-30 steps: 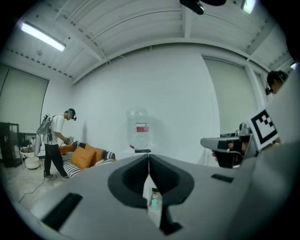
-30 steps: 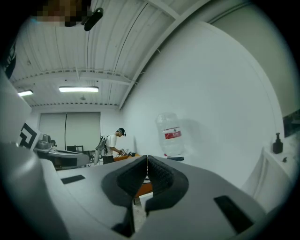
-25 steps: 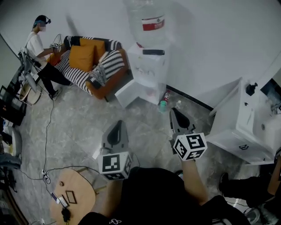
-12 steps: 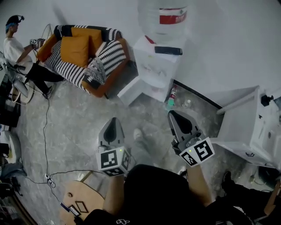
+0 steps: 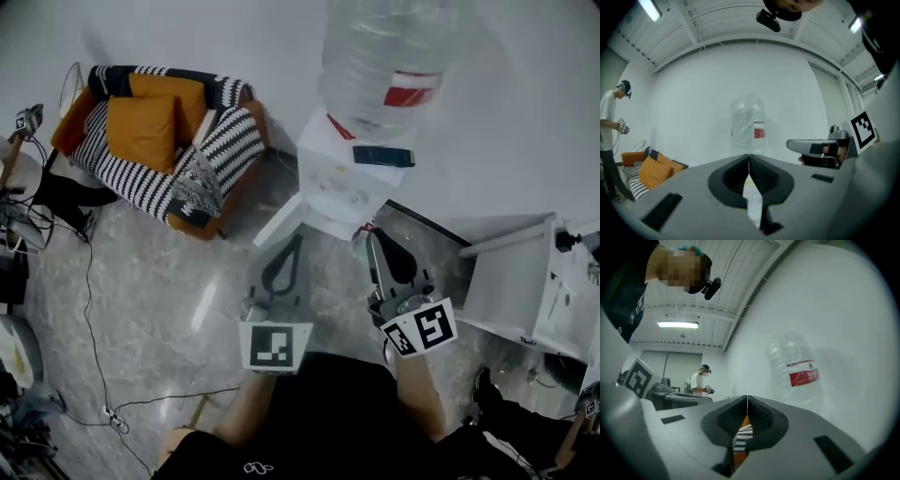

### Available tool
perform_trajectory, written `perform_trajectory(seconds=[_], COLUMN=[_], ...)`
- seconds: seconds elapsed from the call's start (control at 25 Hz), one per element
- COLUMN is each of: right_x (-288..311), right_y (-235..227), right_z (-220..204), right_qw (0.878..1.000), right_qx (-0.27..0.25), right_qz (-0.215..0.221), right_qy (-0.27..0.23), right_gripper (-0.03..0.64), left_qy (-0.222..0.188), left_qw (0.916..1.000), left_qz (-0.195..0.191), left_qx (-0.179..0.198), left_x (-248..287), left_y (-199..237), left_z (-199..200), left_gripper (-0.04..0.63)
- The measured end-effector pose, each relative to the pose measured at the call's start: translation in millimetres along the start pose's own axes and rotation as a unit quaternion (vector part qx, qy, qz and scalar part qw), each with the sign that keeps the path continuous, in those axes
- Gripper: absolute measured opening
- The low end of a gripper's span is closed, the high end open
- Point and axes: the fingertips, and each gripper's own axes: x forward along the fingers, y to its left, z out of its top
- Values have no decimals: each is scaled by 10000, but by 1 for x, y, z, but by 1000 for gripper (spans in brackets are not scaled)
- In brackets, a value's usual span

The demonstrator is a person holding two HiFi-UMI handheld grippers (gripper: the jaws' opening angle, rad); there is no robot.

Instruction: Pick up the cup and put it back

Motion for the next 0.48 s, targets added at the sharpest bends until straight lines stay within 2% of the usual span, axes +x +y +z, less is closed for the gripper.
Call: perform_trajectory(seconds=[0.16,0.32,0.48], right_x=[23,37,46], right_y=[-15,-40,-68], right_z=[5,11,11], right_qw=[9998,9989,9968], right_qx=[-160,-344,-566], right_qz=[-98,-302,-424], right_qy=[41,96,366], right_gripper=[11,11,11], left_qy=[-44,-319,-445], left_qw=[9999,9990,9981], left_qz=[-134,-208,-263], left_qx=[-76,235,333], left_x=[25,48,76], left_y=[5,1,-10], left_z=[3,20,36], left_gripper=[12,12,12])
